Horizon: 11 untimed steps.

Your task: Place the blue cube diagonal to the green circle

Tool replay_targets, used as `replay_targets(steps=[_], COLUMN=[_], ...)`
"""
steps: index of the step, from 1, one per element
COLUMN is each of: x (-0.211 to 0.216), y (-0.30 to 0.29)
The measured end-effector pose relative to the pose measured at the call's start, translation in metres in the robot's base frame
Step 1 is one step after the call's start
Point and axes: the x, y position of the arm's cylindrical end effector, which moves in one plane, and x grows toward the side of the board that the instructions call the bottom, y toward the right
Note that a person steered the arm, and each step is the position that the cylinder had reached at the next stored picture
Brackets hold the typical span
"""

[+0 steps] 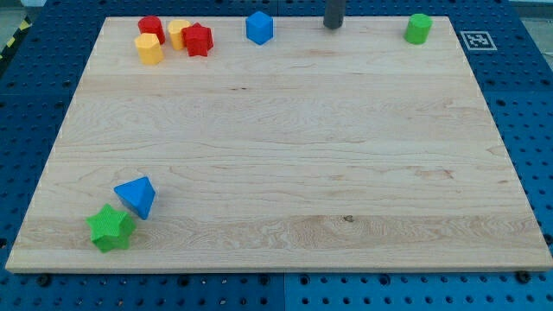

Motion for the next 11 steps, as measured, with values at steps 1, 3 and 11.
replay_targets(steps=[1, 3, 11], x=[0.000, 0.000, 0.081], y=[-0.004, -0.047, -0.140])
